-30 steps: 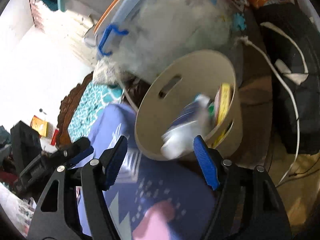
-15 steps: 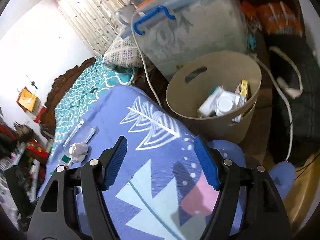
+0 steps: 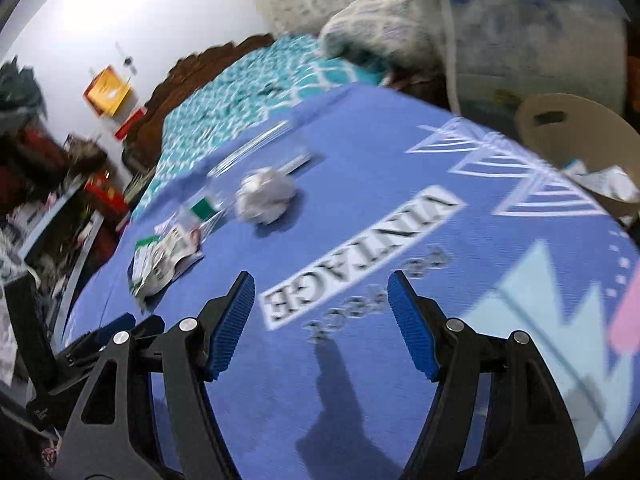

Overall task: Collect trash
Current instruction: 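Move both grippers back over the remaining wrappers on the bedspread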

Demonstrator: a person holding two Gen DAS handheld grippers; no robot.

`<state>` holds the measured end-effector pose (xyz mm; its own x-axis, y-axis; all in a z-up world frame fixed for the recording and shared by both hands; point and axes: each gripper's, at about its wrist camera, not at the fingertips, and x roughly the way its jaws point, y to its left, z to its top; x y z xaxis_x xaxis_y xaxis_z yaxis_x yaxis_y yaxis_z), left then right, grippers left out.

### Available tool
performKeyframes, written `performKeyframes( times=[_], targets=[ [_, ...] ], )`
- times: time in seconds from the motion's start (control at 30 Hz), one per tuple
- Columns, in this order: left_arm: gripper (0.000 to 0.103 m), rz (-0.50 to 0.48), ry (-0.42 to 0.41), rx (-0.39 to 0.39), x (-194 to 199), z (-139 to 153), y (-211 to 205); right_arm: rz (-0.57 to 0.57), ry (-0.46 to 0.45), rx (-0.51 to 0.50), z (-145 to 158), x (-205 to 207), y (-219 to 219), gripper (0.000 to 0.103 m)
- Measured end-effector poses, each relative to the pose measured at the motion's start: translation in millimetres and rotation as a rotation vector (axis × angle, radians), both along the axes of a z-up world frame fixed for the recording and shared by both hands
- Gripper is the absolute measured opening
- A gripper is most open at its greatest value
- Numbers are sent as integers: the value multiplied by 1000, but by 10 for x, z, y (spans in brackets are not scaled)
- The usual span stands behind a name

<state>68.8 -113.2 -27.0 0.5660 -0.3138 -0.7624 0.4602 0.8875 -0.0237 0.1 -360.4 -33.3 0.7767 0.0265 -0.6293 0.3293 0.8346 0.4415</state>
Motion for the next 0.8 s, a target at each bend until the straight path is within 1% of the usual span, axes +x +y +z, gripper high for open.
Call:
performKeyframes(
  times=[0.13, 0.23, 0.3, 0.4, 0.8],
  targets=[
    [76, 50, -18, 7, 81, 17, 170, 45, 15, -28, -35, 224, 209, 71],
    [76, 65, 5, -26, 137, 4, 251, 67, 44, -74, -86, 346, 360, 70],
    [76, 78, 20, -43, 170, -1, 278, 86, 20, -106, -47, 336, 417, 70],
    [76, 85, 14, -48, 173, 10, 275, 92, 17, -98, -33, 316, 400, 70],
    [76, 75, -153, 16, -93, 128, 167, 81, 20, -77, -40, 296, 391, 70]
  ],
)
